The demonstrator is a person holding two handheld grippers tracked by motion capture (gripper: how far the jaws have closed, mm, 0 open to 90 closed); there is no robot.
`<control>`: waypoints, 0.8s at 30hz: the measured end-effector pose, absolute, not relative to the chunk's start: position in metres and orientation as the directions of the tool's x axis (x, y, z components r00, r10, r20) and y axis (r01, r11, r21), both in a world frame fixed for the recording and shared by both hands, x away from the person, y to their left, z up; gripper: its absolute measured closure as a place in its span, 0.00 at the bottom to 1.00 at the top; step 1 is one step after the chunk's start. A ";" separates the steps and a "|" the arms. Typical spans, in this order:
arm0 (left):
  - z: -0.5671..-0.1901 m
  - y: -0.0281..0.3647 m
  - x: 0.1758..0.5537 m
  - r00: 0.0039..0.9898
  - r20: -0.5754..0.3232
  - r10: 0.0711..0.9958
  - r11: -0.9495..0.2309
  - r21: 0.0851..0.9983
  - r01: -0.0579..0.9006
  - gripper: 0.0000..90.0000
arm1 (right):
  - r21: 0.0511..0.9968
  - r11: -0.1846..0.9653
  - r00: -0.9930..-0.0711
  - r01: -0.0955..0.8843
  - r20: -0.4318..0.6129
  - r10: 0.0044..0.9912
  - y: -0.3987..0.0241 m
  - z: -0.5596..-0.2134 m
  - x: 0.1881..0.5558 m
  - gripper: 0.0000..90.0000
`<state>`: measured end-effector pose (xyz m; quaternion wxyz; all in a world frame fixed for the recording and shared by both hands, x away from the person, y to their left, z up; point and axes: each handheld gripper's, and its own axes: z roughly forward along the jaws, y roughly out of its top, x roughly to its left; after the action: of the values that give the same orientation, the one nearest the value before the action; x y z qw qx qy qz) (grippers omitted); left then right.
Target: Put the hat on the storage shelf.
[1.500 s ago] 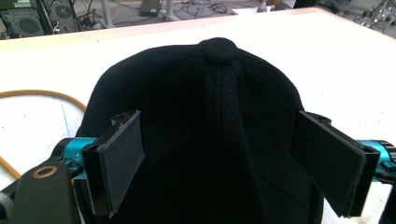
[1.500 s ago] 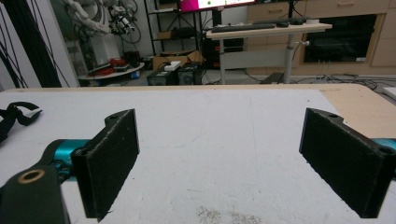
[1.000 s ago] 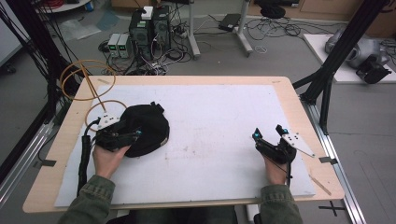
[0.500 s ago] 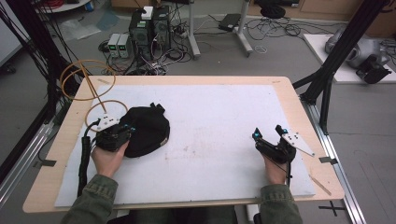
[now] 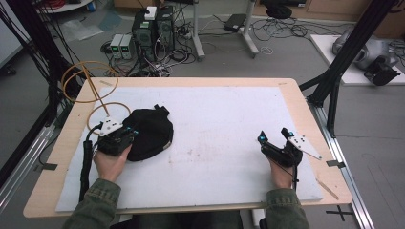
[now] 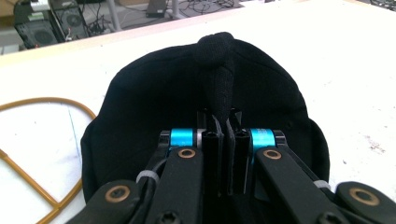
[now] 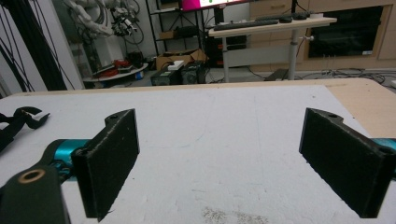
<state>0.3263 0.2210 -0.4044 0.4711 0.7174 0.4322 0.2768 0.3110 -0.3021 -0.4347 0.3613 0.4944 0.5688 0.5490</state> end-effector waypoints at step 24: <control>-0.351 0.209 0.303 0.491 0.119 0.863 -0.191 0.977 0.099 0.97 | 0.984 -0.073 -0.252 0.164 0.113 0.961 -0.300 -0.435 0.311 0.12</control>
<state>0.3028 0.2090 -0.3508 0.5295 0.6819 0.3526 0.3609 0.3114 -0.2997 -0.4350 0.3661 0.4898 0.5741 0.5445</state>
